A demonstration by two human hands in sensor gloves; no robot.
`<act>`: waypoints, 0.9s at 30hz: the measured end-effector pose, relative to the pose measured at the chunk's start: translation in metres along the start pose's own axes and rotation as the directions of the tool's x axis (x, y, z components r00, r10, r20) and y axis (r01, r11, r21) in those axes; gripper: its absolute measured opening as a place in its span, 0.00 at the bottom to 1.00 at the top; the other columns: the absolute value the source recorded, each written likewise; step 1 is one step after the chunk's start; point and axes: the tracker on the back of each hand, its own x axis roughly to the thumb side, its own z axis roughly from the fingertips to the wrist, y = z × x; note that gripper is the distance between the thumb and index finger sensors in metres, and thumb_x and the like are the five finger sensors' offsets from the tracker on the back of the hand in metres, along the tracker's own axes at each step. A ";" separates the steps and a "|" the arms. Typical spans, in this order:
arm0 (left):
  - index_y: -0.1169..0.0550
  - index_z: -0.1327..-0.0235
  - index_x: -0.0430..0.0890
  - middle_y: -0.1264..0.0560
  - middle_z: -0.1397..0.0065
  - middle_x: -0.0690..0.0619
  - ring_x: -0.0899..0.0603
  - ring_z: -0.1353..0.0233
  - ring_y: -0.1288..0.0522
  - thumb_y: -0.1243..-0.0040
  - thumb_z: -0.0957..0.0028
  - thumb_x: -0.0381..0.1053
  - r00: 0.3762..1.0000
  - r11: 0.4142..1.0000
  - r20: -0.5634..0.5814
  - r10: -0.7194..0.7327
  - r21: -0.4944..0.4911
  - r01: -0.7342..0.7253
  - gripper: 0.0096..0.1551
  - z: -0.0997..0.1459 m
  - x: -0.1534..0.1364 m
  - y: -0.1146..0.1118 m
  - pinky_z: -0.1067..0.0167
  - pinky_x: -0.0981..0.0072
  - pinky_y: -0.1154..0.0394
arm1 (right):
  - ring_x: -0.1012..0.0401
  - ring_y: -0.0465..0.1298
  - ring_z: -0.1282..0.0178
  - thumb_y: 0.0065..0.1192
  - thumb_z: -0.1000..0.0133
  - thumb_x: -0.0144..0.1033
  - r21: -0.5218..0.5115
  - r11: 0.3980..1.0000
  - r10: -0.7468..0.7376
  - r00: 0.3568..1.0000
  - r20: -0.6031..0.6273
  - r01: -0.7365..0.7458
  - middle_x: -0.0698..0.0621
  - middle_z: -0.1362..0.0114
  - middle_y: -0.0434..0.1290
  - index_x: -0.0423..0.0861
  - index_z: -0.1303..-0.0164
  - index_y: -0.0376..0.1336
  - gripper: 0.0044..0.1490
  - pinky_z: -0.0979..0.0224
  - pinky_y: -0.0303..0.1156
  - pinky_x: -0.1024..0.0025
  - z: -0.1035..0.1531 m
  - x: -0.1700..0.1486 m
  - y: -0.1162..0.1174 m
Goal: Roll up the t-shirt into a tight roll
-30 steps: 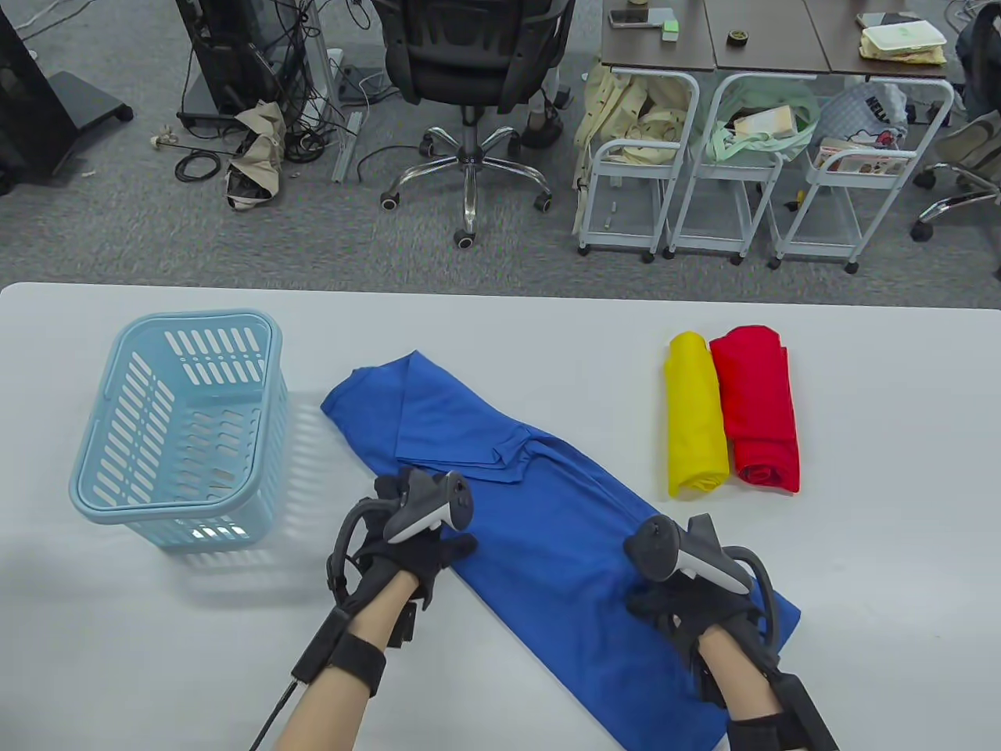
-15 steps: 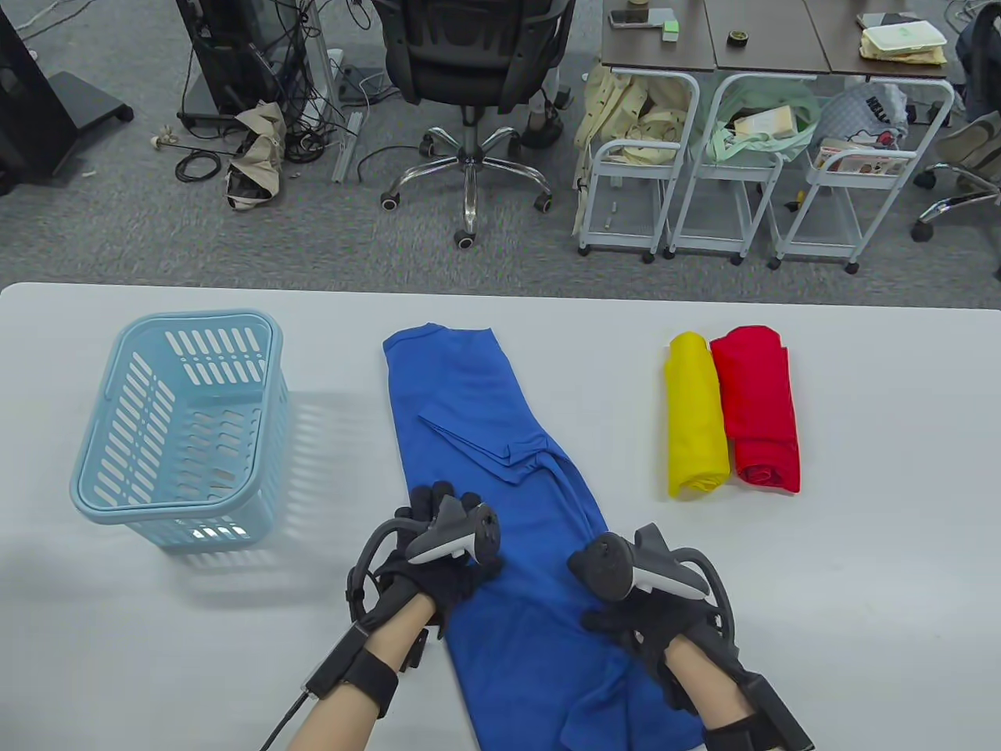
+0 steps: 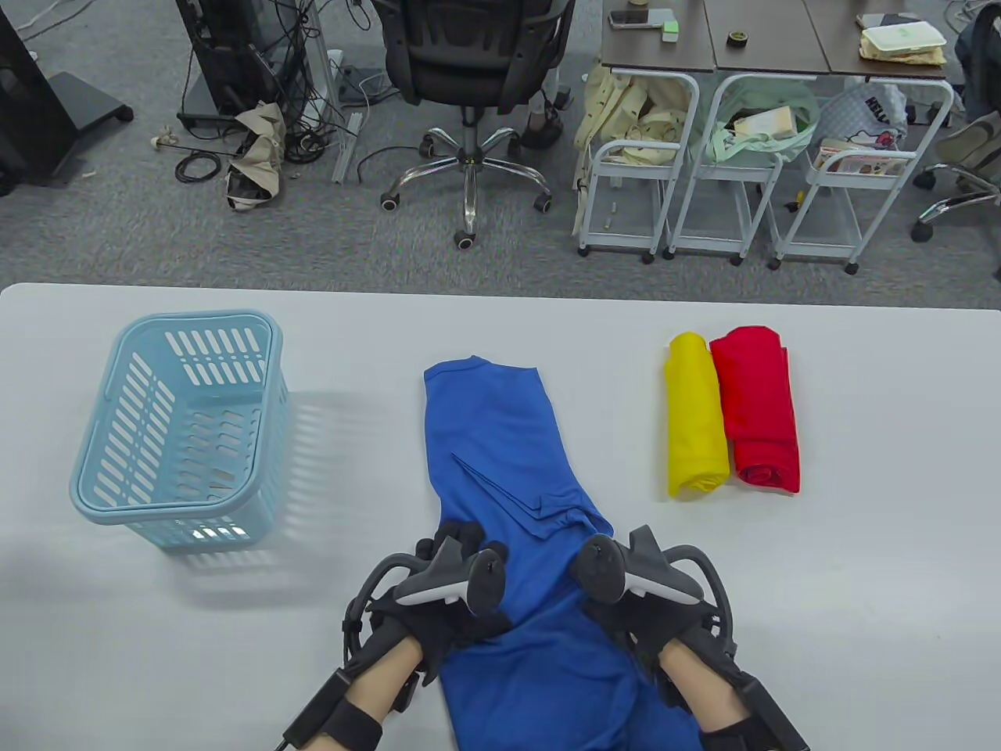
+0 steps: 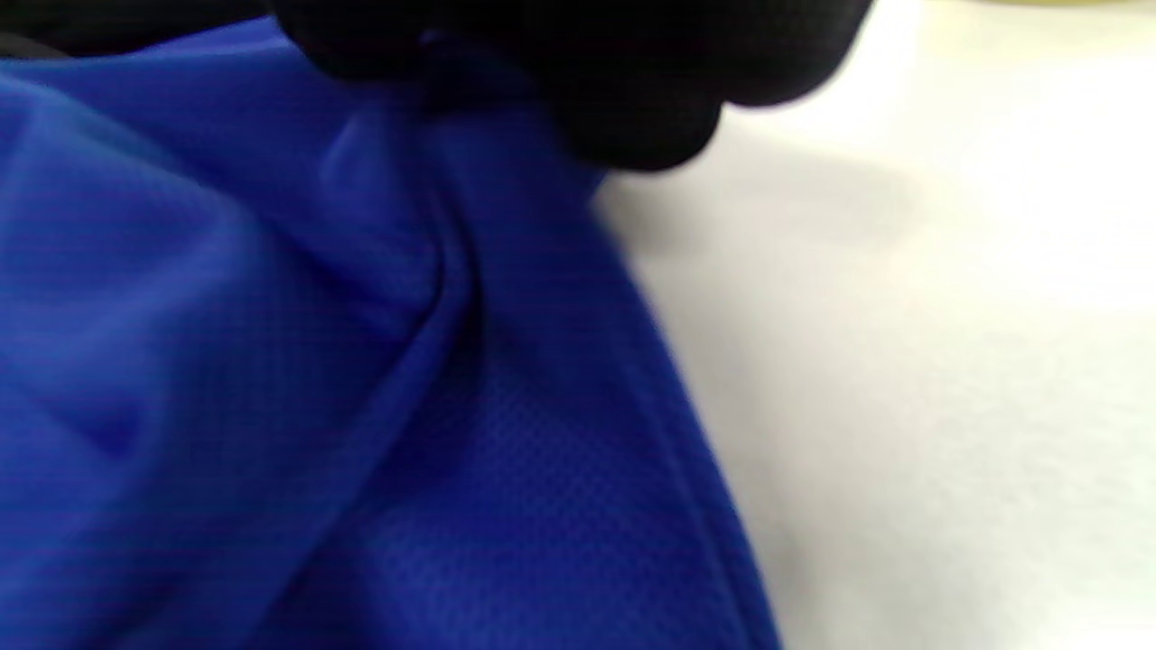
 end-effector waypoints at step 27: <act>0.75 0.24 0.55 0.80 0.19 0.41 0.29 0.20 0.75 0.75 0.49 0.77 1.000 0.999 0.011 0.029 -0.028 -0.029 0.53 -0.001 -0.011 -0.003 0.26 0.35 0.67 | 0.60 0.76 0.44 0.54 0.38 0.38 -0.077 0.986 0.120 0.957 -0.265 -0.145 0.49 0.33 0.70 0.52 0.31 0.61 0.24 0.38 0.71 0.58 -0.117 0.002 -0.085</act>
